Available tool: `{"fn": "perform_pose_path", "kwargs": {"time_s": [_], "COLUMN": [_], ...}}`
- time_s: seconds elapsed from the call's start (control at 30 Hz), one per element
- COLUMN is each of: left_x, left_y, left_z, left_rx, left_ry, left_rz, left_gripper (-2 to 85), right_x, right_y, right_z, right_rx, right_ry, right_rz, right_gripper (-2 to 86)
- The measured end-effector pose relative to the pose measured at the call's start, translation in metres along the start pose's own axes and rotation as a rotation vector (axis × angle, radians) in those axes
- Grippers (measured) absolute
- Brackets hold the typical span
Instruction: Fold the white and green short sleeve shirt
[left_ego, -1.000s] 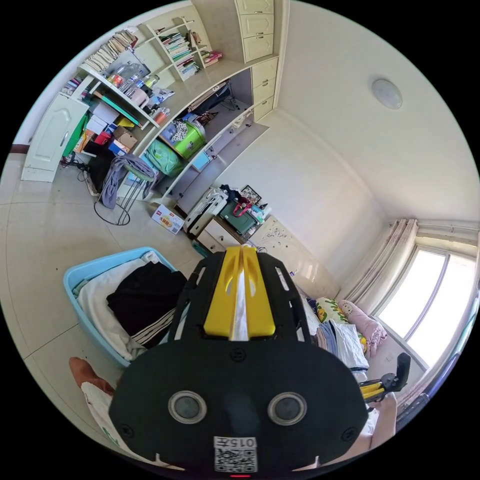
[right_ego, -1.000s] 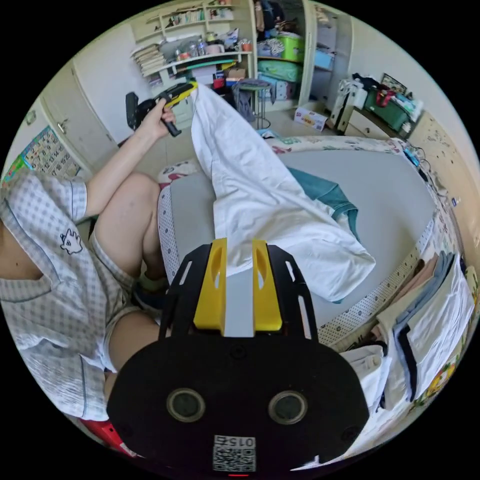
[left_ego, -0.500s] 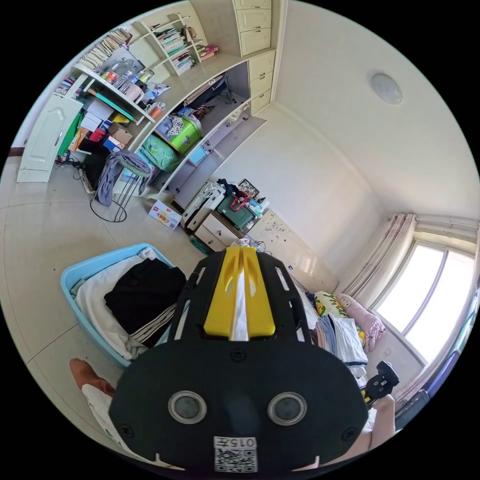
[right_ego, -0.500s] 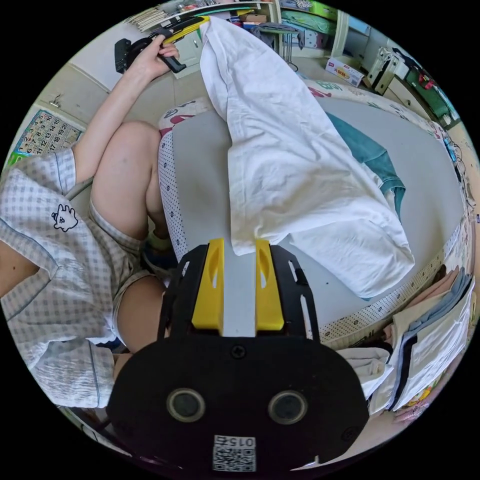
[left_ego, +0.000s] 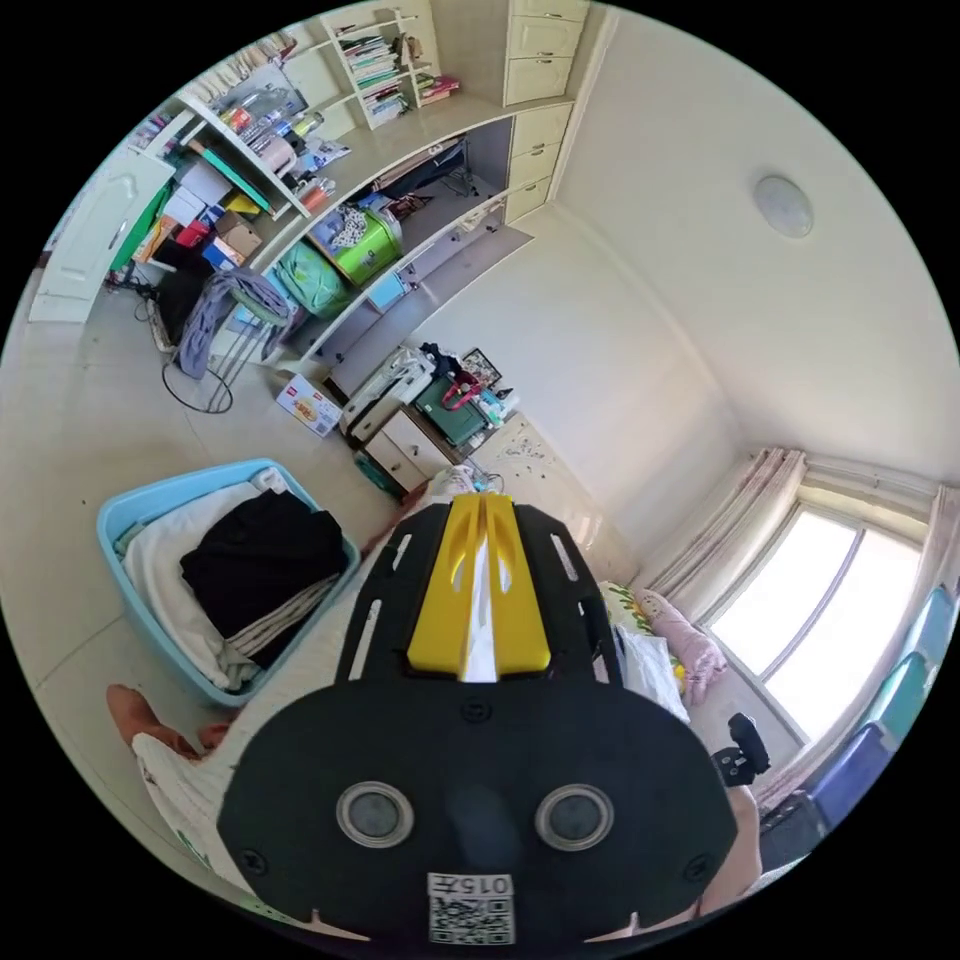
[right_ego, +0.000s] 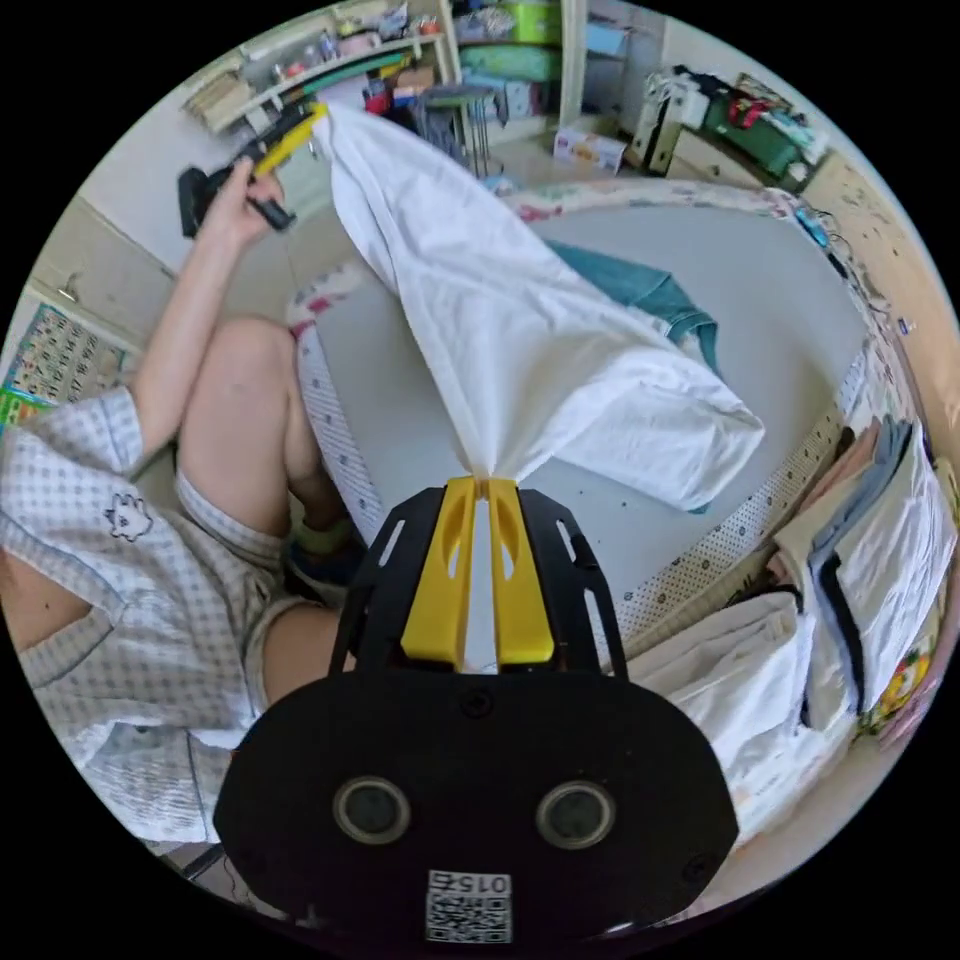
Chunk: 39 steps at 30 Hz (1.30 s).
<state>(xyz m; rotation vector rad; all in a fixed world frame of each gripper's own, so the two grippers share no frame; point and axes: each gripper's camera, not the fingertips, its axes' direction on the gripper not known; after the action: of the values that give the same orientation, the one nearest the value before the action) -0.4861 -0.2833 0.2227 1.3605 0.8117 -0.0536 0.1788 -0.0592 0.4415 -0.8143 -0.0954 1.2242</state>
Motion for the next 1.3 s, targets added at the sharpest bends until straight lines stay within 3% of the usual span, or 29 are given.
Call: {"fn": "perform_pose_path", "kwargs": {"time_s": [0.13,0.23,0.33,0.47,0.57,0.7,0.83,0.93,1.07,1.2,1.3], "left_x": [0.031,0.059,0.066,0.059,0.052,0.097,0.213,0.254,0.252,0.201,0.150], "left_y": [-0.024,-0.039,-0.053,-0.062,-0.080,-0.160,-0.247,-0.270,-0.259,-0.197,-0.131], "left_z": [-0.049,-0.092,-0.098,-0.022,0.075,0.127,0.101,0.064,0.029,0.004,0.013], "left_rx": [-0.139,-0.185,-0.223,-0.442,-0.617,-0.351,-0.136,-0.046,-0.089,-0.273,-0.512], "left_ry": [0.238,0.295,0.292,0.151,0.109,0.252,0.287,0.373,0.420,0.440,0.395], "left_rz": [0.136,0.312,0.356,0.387,0.306,0.065,0.316,0.409,0.477,0.521,0.539], "left_gripper": [-0.9,-0.8,-0.8,-0.8,-0.8,-0.9,-0.8,-0.8,-0.8,-0.7,-0.7], "right_x": [-0.051,-0.085,-0.089,-0.020,0.080,0.120,0.045,-0.020,-0.072,-0.088,-0.078], "right_y": [0.143,0.240,0.307,0.320,0.289,0.234,0.221,0.243,0.283,0.336,0.356], "right_z": [-0.074,-0.117,-0.124,-0.073,-0.039,-0.132,-0.252,-0.270,-0.216,-0.071,0.069], "right_rx": [0.282,0.510,0.677,0.644,0.604,0.784,1.009,1.108,1.050,0.856,0.632], "right_ry": [0.161,0.208,0.213,0.119,-0.023,0.088,0.279,0.366,0.433,0.302,0.220], "right_rz": [0.125,0.194,0.289,0.436,0.602,0.700,0.577,0.454,0.348,0.350,0.446], "right_gripper": [1.1,0.8,0.7,0.6,0.5,0.6,0.5,0.5,0.5,0.5,0.5]}}
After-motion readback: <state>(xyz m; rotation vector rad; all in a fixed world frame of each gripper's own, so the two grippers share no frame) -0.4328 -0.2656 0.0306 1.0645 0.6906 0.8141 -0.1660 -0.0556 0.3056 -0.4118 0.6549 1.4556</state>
